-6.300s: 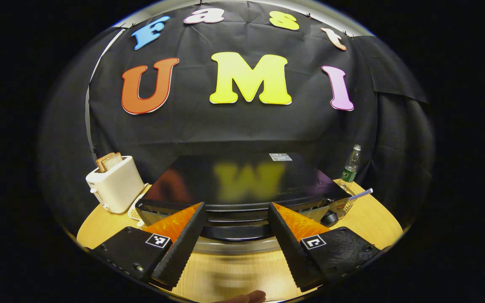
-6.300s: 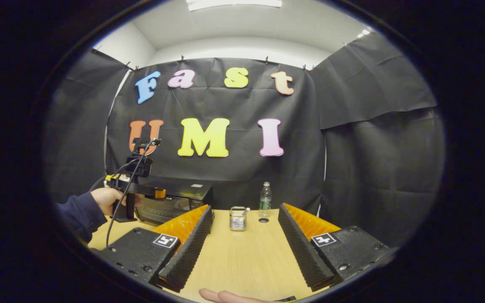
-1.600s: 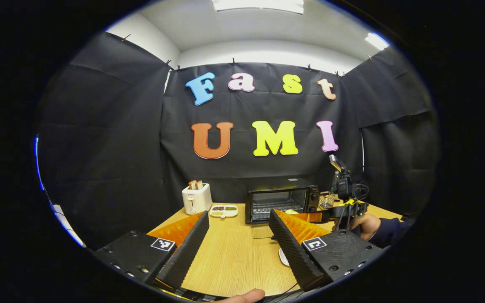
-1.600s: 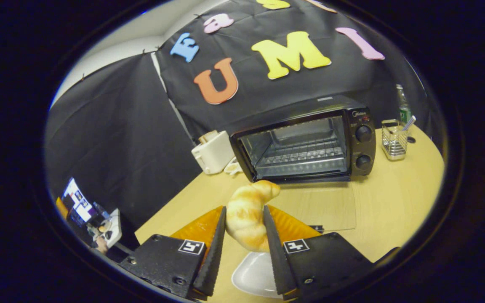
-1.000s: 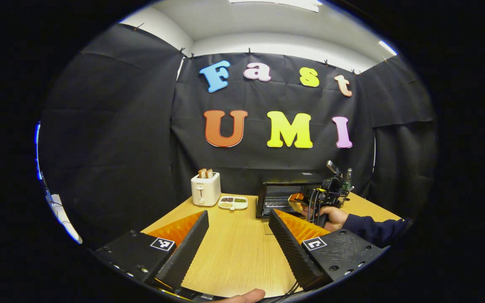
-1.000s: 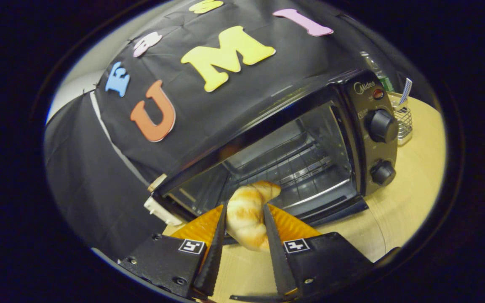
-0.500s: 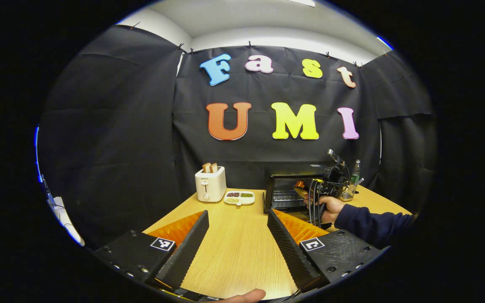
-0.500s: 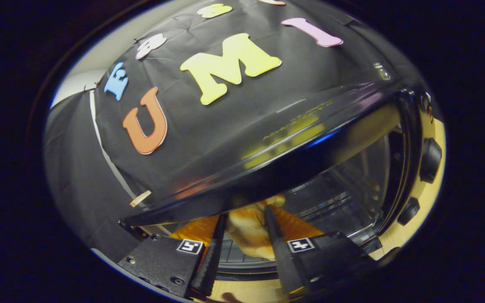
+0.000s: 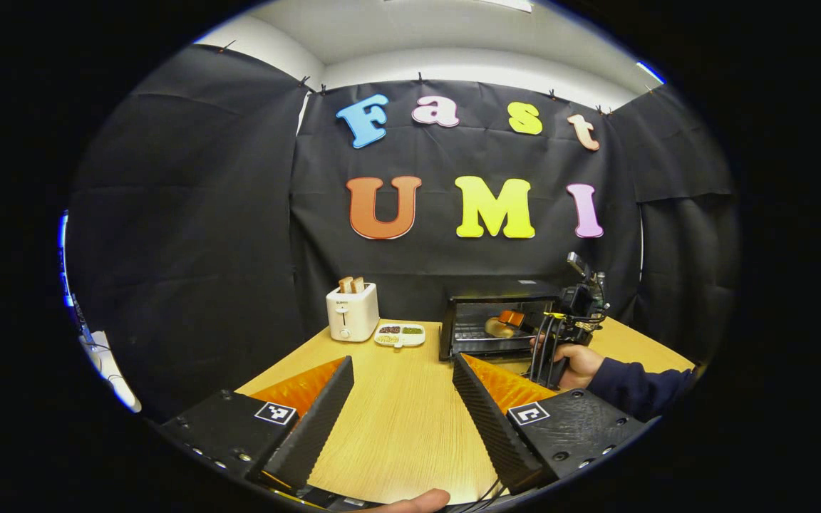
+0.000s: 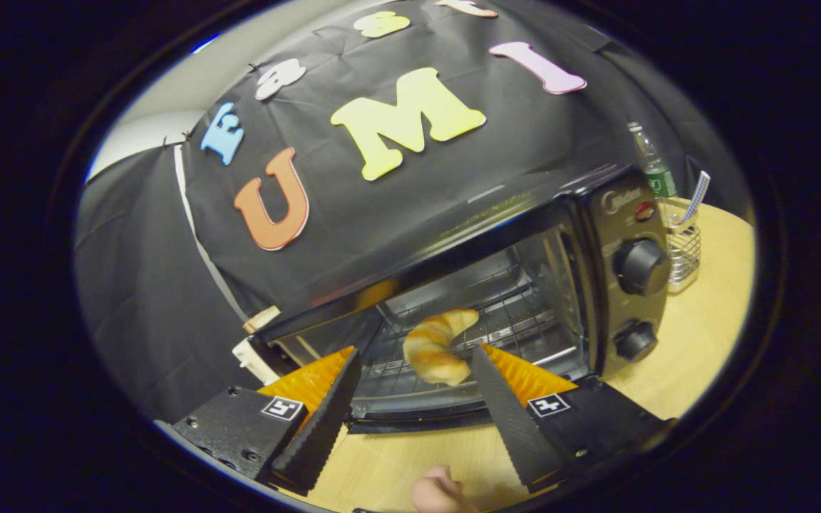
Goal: Open the electric oven with the left hand, put the food in, and close the electric oven.
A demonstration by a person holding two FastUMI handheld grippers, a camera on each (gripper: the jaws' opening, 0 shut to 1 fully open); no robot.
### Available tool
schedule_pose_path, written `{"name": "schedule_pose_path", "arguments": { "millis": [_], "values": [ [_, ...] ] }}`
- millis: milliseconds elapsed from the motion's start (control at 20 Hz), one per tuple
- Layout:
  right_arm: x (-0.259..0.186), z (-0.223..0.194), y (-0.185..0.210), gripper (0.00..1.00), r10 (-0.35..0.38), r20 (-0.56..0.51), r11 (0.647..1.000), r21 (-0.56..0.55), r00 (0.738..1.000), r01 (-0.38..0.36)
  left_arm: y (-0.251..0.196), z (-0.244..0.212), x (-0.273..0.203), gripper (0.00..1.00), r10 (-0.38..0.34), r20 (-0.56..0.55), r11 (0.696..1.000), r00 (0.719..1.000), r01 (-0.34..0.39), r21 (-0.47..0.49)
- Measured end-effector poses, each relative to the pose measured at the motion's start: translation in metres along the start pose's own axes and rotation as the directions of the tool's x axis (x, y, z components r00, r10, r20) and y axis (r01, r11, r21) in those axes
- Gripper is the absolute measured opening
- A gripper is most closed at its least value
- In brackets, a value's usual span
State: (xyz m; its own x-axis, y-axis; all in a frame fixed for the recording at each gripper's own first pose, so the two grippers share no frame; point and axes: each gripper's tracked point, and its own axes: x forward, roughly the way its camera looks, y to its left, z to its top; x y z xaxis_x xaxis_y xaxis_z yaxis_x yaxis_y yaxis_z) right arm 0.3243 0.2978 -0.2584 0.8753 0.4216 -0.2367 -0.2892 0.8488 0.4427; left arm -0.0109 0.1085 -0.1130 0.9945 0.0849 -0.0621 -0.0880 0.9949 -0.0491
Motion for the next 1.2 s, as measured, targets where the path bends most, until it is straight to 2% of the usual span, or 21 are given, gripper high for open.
{"name": "schedule_pose_path", "arguments": {
  "millis": [50, 250, 400, 450, 500, 550, 650, 700, 850, 1000, 1100, 1200],
  "values": [
    [-0.017, 0.006, 0.005, 0.99, 0.014, 0.019, 1.000, -0.013, 1.000, -0.014, -0.004, 0.002, -0.004, 0.93, -0.005, 0.003, 1.000, 1.000, 0.005, 0.001],
    [-0.088, 0.022, 0.017, 0.94, 0.053, 0.060, 0.994, -0.094, 0.997, -0.047, -0.022, 0.006, -0.013, 0.92, -0.043, 0.004, 0.999, 0.999, 0.043, 0.005],
    [-0.149, 0.038, 0.021, 0.98, 0.042, 0.119, 0.985, -0.171, 0.992, -0.021, -0.036, 0.014, -0.009, 0.92, -0.074, 0.009, 0.997, 0.997, 0.074, -0.006],
    [-0.170, 0.045, 0.023, 1.00, 0.037, 0.148, 0.979, -0.204, 0.988, -0.006, -0.039, 0.014, -0.006, 0.92, -0.078, 0.006, 0.997, 0.997, 0.078, -0.011],
    [-0.192, 0.052, 0.022, 0.97, 0.032, 0.187, 0.969, -0.247, 0.982, 0.016, -0.044, 0.014, -0.003, 0.93, -0.085, 0.003, 0.996, 0.996, 0.085, -0.012],
    [-0.214, 0.064, 0.016, 0.94, -0.008, 0.235, 0.957, -0.280, 0.972, 0.075, -0.049, 0.015, 0.002, 0.92, -0.089, -0.001, 0.996, 0.996, 0.089, -0.013],
    [-0.261, 0.083, -0.002, 0.95, -0.092, 0.320, 0.917, -0.343, 0.943, 0.205, -0.059, 0.013, 0.015, 0.92, -0.095, -0.007, 0.995, 0.995, 0.095, -0.010],
    [-0.283, 0.091, -0.004, 0.95, -0.113, 0.347, 0.900, -0.360, 0.931, 0.244, -0.067, 0.011, 0.022, 0.92, -0.103, -0.013, 0.995, 0.995, 0.103, -0.009],
    [-0.343, 0.116, 0.008, 0.97, -0.100, 0.396, 0.900, -0.354, 0.913, 0.252, -0.091, -0.006, 0.046, 0.92, -0.136, -0.061, 0.991, 0.989, 0.135, -0.013],
    [-0.387, 0.144, -0.002, 0.98, -0.115, 0.416, 0.892, -0.356, 0.902, 0.278, -0.119, -0.018, 0.073, 0.93, -0.173, -0.093, 0.985, 0.981, 0.174, 0.007],
    [-0.414, 0.162, -0.014, 0.99, -0.145, 0.435, 0.876, -0.361, 0.889, 0.319, -0.138, -0.032, 0.090, 0.93, -0.198, -0.127, 0.980, 0.972, 0.199, -0.007],
    [-0.436, 0.174, -0.021, 1.00, -0.154, 0.451, 0.875, -0.351, 0.879, 0.333, -0.155, -0.050, 0.105, 0.93, -0.219, -0.177, 0.976, 0.960, 0.218, -0.025]
  ]
}}
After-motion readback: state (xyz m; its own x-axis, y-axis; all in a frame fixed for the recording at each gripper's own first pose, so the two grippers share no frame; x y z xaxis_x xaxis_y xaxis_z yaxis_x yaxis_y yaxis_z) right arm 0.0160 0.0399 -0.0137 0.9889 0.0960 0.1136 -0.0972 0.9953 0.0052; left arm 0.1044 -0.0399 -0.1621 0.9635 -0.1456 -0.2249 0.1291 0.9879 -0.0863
